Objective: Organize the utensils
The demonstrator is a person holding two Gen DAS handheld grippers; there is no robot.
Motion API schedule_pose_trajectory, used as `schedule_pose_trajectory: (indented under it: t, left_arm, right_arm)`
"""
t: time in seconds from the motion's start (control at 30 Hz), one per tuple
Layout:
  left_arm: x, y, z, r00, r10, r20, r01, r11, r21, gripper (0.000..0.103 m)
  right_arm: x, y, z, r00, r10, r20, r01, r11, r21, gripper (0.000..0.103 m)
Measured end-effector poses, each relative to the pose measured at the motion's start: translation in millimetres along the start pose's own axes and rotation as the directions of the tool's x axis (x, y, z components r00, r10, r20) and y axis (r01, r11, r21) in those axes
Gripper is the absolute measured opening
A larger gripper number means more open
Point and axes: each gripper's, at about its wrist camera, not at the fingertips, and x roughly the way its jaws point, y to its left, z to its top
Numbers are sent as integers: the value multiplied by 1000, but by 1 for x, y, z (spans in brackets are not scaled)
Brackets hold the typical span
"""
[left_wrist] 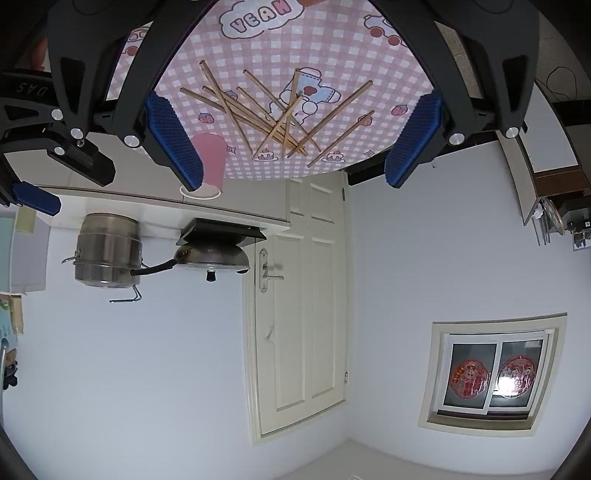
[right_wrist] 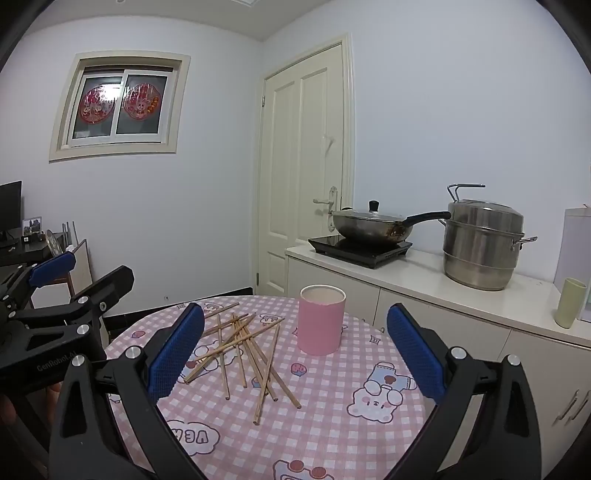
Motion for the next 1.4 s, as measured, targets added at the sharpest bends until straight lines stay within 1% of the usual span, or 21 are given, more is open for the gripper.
schedule_pose_trajectory:
  t: [0.07, 1.4]
  left_arm:
    - [3, -2, -4, 1000, -2, -1, 2, 1000, 0, 97]
    - [9, -7, -5, 1000, 5, -13, -5, 1000, 8, 97]
  right_arm:
    - [0, 0, -1, 1000, 1, 0, -1, 1000, 0, 96]
    - [9, 1, -4, 1000, 0, -13, 0, 1000, -5, 96]
